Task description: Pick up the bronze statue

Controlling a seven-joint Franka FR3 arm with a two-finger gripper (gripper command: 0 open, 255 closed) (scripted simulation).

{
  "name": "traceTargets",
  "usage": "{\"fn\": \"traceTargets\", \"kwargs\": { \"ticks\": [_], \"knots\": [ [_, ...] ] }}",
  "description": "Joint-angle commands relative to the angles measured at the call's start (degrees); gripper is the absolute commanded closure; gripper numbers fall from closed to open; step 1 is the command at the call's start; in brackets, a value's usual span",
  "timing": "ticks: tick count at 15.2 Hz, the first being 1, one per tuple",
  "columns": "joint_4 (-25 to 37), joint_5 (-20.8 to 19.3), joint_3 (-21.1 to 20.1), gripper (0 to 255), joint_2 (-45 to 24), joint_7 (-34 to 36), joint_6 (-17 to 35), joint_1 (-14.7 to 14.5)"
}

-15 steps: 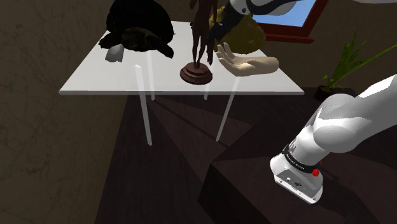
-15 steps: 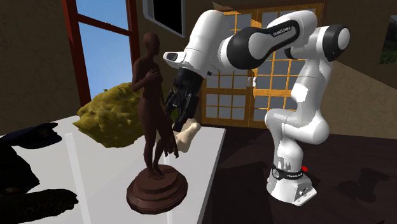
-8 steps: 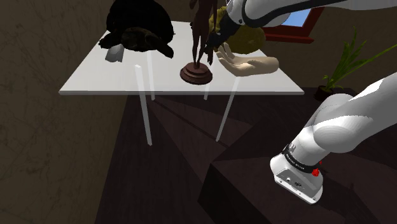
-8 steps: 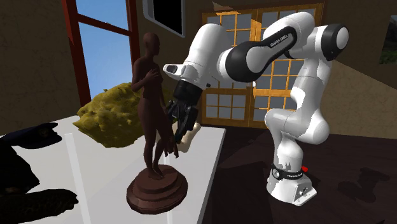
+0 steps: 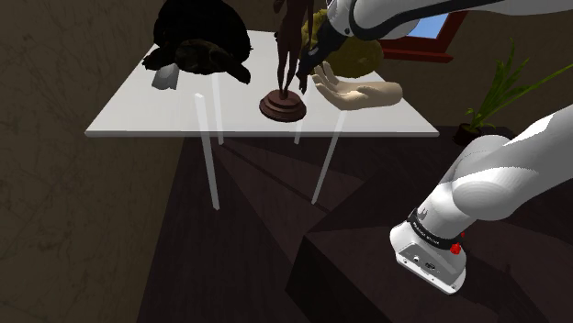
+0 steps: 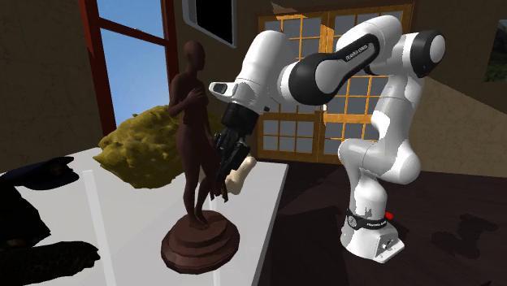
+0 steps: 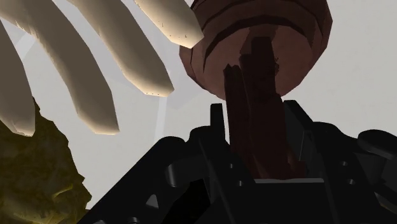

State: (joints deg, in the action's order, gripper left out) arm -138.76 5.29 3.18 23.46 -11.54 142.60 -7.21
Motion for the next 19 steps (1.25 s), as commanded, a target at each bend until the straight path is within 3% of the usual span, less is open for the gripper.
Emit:
{"fn": "traceTargets", "kwargs": {
  "ticks": [1,19],
  "knots": [
    [-0.1,0.0,0.0,255,0.0,0.0,0.0,0.0],
    [10.2,-0.9,-0.3,255,1.7,1.3,-12.0,0.4]
  ]
}}
